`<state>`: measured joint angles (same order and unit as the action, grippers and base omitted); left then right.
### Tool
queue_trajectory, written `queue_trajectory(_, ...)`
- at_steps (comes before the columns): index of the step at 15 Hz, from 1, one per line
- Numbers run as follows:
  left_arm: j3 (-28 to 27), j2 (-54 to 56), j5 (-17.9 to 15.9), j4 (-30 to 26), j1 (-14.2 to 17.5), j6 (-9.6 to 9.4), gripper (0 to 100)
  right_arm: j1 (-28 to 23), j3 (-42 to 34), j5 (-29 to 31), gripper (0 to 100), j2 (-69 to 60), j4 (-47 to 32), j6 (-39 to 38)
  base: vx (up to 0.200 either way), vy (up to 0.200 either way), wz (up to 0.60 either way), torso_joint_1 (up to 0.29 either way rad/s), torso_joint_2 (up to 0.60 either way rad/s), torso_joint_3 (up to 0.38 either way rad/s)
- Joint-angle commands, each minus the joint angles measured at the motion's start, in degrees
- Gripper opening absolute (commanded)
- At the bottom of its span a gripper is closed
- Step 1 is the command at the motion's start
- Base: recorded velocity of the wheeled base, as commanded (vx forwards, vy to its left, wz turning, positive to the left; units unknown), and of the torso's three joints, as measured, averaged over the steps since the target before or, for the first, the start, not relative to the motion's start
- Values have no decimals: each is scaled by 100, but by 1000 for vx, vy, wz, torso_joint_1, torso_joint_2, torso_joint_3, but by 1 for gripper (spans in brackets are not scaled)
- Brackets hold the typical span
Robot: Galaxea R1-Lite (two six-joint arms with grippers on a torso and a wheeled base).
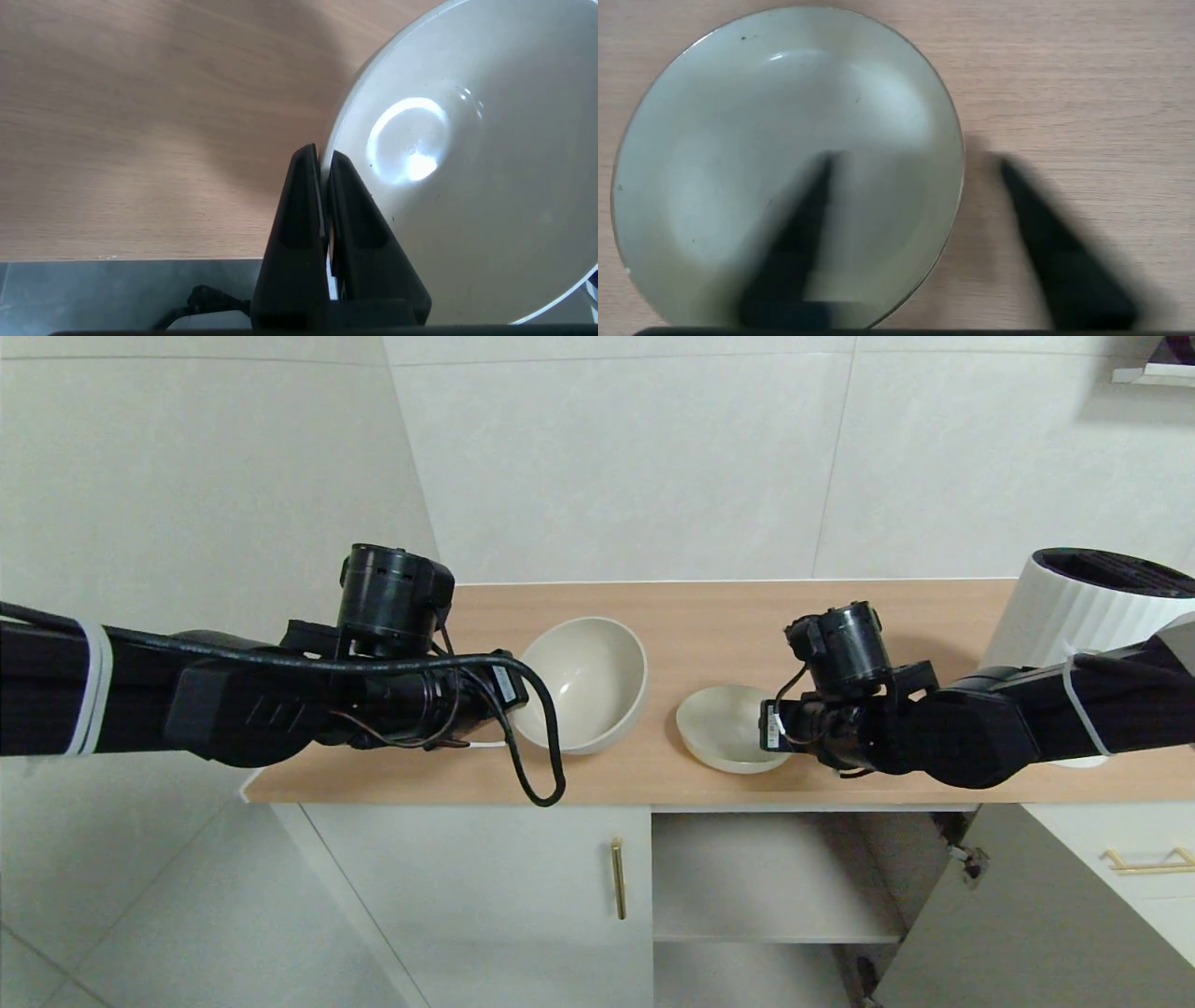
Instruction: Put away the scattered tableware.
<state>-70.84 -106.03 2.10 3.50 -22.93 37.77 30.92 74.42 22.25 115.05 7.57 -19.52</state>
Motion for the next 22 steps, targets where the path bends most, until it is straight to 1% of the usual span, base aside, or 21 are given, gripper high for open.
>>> queue_trajectory(1, 0, 13, 1, 2, 8, 3, 0, 2, 2, -1, 0, 17, -1, 1, 0, 0, 0, 0, 0, 0)
queue_trajectory(7, 53, 153, -8, 2, 8, -6, 0, -7, -16, -19, 0, -88, -10, -8, 0, 0, 0, 0, 0, 0)
queue_trajectory(9, 176, 417, -8, -7, -1, -6, 0, -7, -103, -89, 0, -466, -80, -8, 0, 0, 0, 0, 0, 0)
queue_trajectory(10, 281, 566, -16, 2, -1, -33, 0, -7, -183, -230, 0, -704, -151, -17, 0, 0, 0, 0, 0, 0)
queue_trajectory(12, 580, 944, -25, 2, 8, -85, 0, -51, -429, -757, 0, -1319, -405, -43, 0, 0, 0, 0, 0, 0)
queue_trajectory(13, 747, 1120, -25, 2, 8, -156, 0, -51, -517, -968, 0, -1530, -529, -52, 0, 0, 0, 0, 0, 0)
queue_trajectory(16, 1406, 1849, -78, 10, -1, -533, 0, -59, -710, -1355, 0, -2277, -1144, -61, 0, 0, 0, 0, 0, 0)
queue_trajectory(17, 1635, 2078, -122, 10, -36, -657, 0, -51, -763, -1566, 0, -2488, -1363, -61, 0, 0, 0, 0, 0, 0)
queue_trajectory(18, 1784, 2245, -175, 10, -62, -736, 0, -51, -886, -1750, 0, -2655, -1487, -70, 0, 0, 0, 0, 0, 0)
queue_trajectory(19, 1898, 2377, -245, 10, -89, -753, 0, -51, -1053, -1900, 0, -2787, -1513, -70, 0, 0, 0, 0, 0, 0)
queue_trajectory(22, 2057, 2473, -271, 10, -159, -753, 0, -51, -1448, -1944, 0, -3006, -1469, -70, 0, 0, 0, 0, 0, 0)
